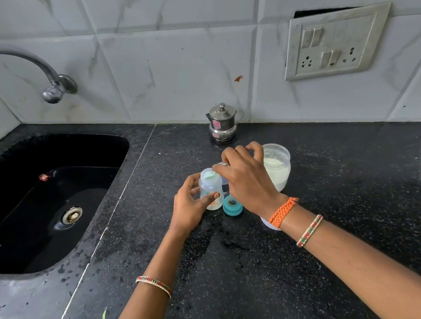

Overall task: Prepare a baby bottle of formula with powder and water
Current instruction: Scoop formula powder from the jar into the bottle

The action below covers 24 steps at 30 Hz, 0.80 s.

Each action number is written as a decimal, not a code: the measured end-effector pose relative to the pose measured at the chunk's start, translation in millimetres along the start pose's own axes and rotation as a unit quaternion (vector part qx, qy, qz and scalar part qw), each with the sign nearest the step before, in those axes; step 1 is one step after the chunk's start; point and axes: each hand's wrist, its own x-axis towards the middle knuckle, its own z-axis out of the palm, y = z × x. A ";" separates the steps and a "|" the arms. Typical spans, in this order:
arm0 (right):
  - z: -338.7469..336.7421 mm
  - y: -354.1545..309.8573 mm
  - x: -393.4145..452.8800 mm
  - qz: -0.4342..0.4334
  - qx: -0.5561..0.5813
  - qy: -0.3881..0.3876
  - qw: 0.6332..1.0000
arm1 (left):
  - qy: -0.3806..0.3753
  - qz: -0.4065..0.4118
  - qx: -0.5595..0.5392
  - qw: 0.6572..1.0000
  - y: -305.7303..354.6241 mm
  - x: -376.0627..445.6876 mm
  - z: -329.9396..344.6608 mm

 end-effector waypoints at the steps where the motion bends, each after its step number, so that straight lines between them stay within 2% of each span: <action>1: -0.3 0.5 0.4 0.023 0.028 0.008 0.999 | -0.001 -0.003 -0.001 1.000 0.1 0.1 -0.2; 6: -3.2 20.3 6.7 0.191 0.183 0.069 0.962 | -0.019 -0.023 0.015 0.999 2.7 -0.7 -1.8; 10: -12.5 59.8 4.2 0.294 0.226 0.106 0.923 | -0.091 -0.034 0.022 0.995 6.7 -4.6 -2.9; 14: -22.1 93.3 -13.3 0.359 0.222 0.131 0.897 | -0.018 0.025 0.074 0.997 27.4 -4.7 -1.4; 16: -21.1 100.3 -20.8 0.373 0.195 0.117 0.900 | 0.001 0.083 0.082 0.993 46.9 -3.7 5.0; 18: -15.6 101.4 -25.5 0.367 0.165 0.084 0.912 | -0.012 0.123 0.075 0.990 66.2 -0.5 14.7; 22: 1.3 95.2 -28.2 0.360 0.160 -0.002 0.919 | -0.044 0.173 0.084 0.980 86.5 7.3 35.9; 24: 8.6 93.2 -27.9 0.362 0.172 -0.019 0.916 | -0.051 0.186 0.088 0.977 87.8 8.4 41.7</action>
